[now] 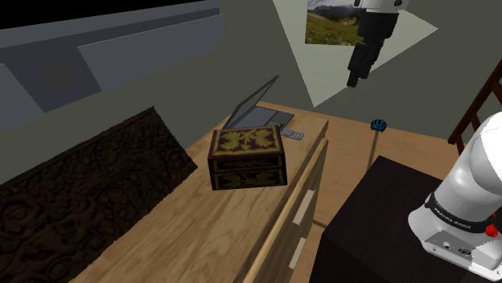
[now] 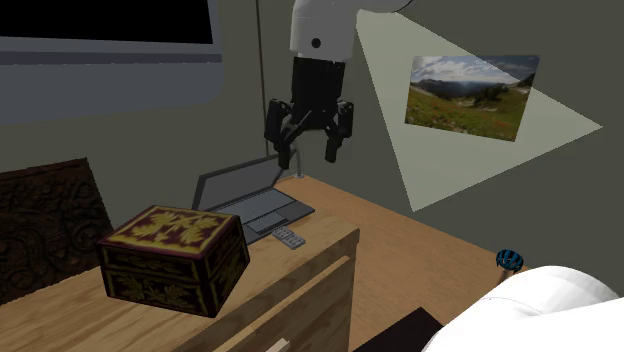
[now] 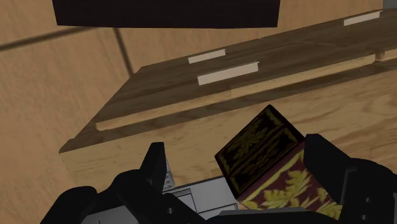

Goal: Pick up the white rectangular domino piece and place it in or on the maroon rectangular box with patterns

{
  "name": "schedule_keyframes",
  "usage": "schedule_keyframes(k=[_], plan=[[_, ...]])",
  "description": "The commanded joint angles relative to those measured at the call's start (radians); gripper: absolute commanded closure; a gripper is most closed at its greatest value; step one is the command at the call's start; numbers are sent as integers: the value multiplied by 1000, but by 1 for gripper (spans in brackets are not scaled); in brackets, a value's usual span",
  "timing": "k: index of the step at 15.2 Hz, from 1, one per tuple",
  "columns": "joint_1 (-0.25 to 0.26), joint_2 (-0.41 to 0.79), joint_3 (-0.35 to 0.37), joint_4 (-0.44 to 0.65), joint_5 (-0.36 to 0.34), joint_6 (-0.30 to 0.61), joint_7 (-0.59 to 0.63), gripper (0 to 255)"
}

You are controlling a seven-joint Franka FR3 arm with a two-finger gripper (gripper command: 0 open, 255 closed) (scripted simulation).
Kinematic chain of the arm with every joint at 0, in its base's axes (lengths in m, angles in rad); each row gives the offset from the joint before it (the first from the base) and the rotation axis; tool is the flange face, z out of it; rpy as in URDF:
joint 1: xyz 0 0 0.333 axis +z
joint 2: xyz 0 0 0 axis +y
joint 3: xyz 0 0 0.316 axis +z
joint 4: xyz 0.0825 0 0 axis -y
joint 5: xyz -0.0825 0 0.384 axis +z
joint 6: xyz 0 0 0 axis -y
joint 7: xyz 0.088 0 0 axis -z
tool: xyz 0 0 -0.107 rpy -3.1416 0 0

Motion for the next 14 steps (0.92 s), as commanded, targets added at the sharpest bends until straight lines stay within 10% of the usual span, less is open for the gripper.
schedule_keyframes(k=[1,14], plan=[[0,0,0,0,0,0,0,0],[-18,397,-34,-23,-47,394,-114,0]])
